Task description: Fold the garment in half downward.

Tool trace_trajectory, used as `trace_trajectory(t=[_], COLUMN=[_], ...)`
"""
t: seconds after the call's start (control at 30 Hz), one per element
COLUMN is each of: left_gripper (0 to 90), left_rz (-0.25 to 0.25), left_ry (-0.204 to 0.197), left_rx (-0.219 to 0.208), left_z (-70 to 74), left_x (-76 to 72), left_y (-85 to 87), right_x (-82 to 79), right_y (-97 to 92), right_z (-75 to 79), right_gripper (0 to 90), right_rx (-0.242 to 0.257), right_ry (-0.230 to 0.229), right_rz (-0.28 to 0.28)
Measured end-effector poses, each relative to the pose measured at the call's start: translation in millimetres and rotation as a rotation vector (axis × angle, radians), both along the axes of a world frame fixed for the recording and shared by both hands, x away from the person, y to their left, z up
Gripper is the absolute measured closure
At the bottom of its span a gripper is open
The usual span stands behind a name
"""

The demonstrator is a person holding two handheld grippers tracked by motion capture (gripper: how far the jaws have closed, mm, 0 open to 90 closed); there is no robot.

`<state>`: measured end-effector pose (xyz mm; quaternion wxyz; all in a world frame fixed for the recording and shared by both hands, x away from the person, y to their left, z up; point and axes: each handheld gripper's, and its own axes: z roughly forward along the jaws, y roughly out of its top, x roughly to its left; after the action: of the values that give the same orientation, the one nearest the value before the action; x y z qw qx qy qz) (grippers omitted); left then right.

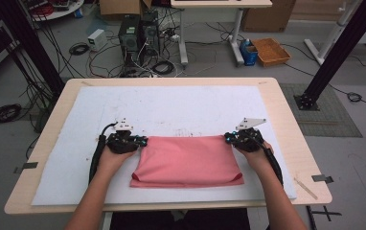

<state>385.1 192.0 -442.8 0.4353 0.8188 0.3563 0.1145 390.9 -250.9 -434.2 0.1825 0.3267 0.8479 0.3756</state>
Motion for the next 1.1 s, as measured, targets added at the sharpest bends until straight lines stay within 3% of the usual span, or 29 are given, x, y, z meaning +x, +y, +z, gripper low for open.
trace_trajectory(t=[0.23, 0.47, 0.6, 0.67, 0.8, 0.87, 0.9, 1.1], left_gripper=[82.2, 82.1, 80.3, 73.6, 62.4, 51.3, 46.0, 37.9], left_rz=[0.028, 0.044, 0.048, 0.062, 0.085, 0.081, 0.084, 0.055], left_ry=[0.000, 0.017, -0.008, -0.027, -0.042, -0.021, -0.033, -0.062], left_rx=[-0.033, -0.003, 0.014, 0.024, -0.007, -0.002, -0.021, -0.067], left_z=[1.2, -2.8, 1.9, 4.6, 8.4, 10.5, 11.1, 17.8], left_x=[10.6, 16.6, 16.0, 13.7, 3.3, -1.2, -5.0, -22.7], left_y=[3.4, 4.1, 1.1, 1.7, 7.3, 9.4, 9.9, 9.9], right_x=[12.1, 21.7, 21.8, 18.8, 13.2, 8.5, 5.8, -10.5], right_y=[4.6, 4.1, 4.7, 3.7, -5.0, -10.0, -12.2, -23.6], right_z=[2.4, 1.1, 0.4, 1.0, 3.0, 4.2, 4.6, 8.7], right_gripper=[86.5, 86.6, 85.8, 72.0, 44.2, 39.9, 38.4, 31.7], right_rx=[-0.009, -0.017, -0.022, -0.005, 0.062, 0.101, 0.112, 0.161], right_ry=[0.005, 0.011, 0.008, -0.007, -0.021, -0.013, -0.009, -0.022], right_rz=[-0.011, -0.031, -0.032, -0.050, -0.110, -0.103, -0.095, -0.060])
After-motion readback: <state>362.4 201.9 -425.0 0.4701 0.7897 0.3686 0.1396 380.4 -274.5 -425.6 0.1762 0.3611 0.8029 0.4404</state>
